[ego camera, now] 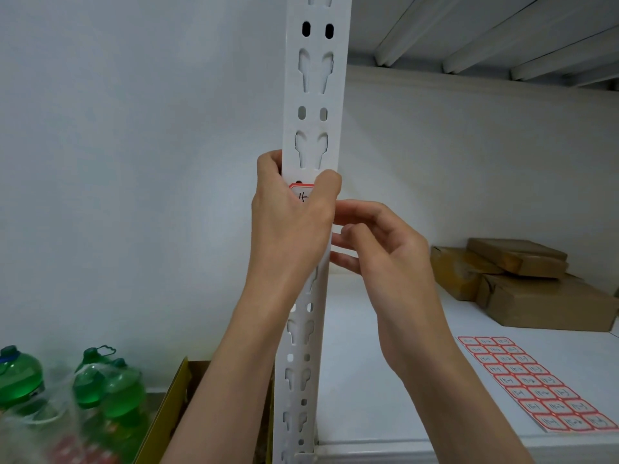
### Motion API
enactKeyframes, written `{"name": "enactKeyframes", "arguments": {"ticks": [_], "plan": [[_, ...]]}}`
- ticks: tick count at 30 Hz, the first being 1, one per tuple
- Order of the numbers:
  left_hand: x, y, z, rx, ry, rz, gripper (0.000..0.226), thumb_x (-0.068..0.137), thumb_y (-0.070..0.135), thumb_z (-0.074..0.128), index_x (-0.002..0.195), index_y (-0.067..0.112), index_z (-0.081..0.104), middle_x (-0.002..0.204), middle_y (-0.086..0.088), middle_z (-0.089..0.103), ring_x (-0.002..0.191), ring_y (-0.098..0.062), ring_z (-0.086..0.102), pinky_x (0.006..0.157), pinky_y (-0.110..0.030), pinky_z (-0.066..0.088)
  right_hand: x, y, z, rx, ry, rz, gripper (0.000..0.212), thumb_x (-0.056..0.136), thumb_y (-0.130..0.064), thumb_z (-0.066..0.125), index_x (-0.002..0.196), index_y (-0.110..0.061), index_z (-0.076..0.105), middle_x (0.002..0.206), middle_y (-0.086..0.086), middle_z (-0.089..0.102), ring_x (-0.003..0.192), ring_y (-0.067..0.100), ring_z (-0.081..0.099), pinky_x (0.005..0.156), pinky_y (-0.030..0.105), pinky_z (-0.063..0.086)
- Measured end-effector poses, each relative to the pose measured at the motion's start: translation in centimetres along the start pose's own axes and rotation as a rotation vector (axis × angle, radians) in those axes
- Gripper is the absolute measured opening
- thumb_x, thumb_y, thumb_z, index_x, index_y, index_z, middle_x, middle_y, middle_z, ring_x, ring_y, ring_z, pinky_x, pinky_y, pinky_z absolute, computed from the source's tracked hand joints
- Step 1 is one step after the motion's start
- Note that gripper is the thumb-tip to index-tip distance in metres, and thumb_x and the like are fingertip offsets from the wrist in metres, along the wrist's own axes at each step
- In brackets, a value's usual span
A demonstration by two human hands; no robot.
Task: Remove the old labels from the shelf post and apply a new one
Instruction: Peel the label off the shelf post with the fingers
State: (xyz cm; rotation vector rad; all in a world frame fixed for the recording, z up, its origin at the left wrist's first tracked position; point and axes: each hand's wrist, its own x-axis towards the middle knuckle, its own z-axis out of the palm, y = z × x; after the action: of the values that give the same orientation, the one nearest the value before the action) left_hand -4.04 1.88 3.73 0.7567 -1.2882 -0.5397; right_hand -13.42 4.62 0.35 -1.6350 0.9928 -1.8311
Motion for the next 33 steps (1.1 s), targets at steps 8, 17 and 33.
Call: {"name": "enactKeyframes", "arguments": {"ticks": [8, 17, 33], "plan": [[0.0, -0.3, -0.1, -0.035, 0.001, 0.021, 0.014, 0.094, 0.019, 0.054, 0.107, 0.015, 0.05, 0.075, 0.013, 0.054, 0.058, 0.004, 0.053, 0.051, -0.008, 0.041, 0.1, 0.2, 0.1, -0.001, 0.007, 0.003, 0.035, 0.103, -0.006, 0.048, 0.093, -0.031, 0.07, 0.086, -0.023, 0.072, 0.087, -0.001, 0.071, 0.066, 0.012, 0.055], [0.1, -0.2, -0.1, -0.027, -0.026, 0.028, 0.016, 0.093, 0.018, 0.056, 0.107, 0.016, 0.05, 0.074, 0.013, 0.051, 0.055, 0.006, 0.052, 0.048, -0.007, 0.039, 0.1, 0.3, 0.2, 0.021, 0.006, 0.007, 0.033, 0.103, -0.006, 0.047, 0.097, -0.027, 0.071, 0.087, -0.02, 0.072, 0.088, 0.0, 0.071, 0.068, 0.014, 0.056], [0.5, -0.4, -2.9, -0.226, -0.205, -0.175, 0.056, 0.082, 0.046, 0.038, 0.118, 0.009, 0.06, 0.121, -0.018, 0.067, 0.114, -0.036, 0.064, 0.1, -0.061, 0.05, 0.8, 0.5, 2.1, -0.459, 0.306, -0.556, 0.02, 0.088, -0.021, 0.078, 0.106, -0.02, 0.071, 0.104, -0.008, 0.063, 0.089, 0.001, 0.064, 0.076, 0.005, 0.05]]}}
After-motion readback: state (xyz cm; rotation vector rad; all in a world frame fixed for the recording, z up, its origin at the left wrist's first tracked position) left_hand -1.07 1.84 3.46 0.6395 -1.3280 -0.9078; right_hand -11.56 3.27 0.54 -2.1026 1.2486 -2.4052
